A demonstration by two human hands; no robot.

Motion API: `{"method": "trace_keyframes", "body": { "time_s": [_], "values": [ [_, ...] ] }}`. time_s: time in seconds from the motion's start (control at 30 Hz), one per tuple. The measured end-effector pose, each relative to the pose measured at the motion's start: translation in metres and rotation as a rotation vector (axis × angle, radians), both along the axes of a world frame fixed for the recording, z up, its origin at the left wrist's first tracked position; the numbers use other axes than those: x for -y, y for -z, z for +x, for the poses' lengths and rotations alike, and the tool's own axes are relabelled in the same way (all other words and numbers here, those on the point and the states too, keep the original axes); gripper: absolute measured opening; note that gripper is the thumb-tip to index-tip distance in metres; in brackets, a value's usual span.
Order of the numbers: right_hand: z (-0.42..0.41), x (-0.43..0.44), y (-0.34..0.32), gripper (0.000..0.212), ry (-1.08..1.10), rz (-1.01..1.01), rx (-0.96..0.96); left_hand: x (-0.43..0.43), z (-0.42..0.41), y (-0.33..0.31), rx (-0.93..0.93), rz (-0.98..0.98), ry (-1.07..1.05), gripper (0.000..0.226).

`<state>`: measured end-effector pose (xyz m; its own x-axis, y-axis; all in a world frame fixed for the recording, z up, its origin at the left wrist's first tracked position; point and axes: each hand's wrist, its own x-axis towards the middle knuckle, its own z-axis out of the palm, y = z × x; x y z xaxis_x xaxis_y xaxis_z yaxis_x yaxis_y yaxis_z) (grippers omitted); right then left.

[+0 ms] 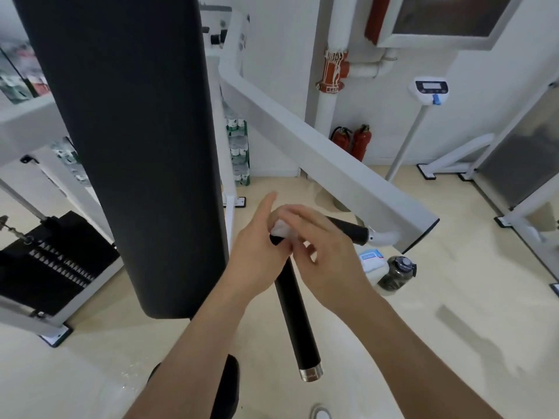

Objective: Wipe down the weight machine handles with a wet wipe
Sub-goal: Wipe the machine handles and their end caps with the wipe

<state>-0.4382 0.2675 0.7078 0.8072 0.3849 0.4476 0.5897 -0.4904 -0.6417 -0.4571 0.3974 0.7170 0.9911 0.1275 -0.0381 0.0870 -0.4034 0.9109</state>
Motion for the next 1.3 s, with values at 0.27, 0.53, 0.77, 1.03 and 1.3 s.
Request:
{"method": "trace_keyframes", "body": {
  "time_s": [0.27, 0.53, 0.77, 1.03, 1.3],
  "values": [
    [0.028, -0.006, -0.004, 0.016, -0.052, -0.283, 0.138, -0.012, -0.028, -0.001, 0.18, 0.107, -0.098, 0.061],
    [0.021, -0.015, -0.004, 0.023, 0.121, -0.406, 0.099, -0.005, -0.031, 0.009, 0.227, 0.277, -0.159, 0.033],
    [0.022, -0.001, 0.001, 0.027, 0.232, -0.247, 0.127, -0.003, -0.027, 0.003, 0.197, 0.297, -0.146, 0.034],
    [0.017, -0.033, 0.002, 0.017, 0.253, -0.251, 0.196, -0.006, -0.025, -0.007, 0.171, 0.402, -0.051, 0.037],
    [0.021, -0.028, -0.002, 0.02, 0.38, -0.253, 0.079, -0.007, -0.02, -0.009, 0.163, 0.429, -0.06, 0.038]
  ]
}}
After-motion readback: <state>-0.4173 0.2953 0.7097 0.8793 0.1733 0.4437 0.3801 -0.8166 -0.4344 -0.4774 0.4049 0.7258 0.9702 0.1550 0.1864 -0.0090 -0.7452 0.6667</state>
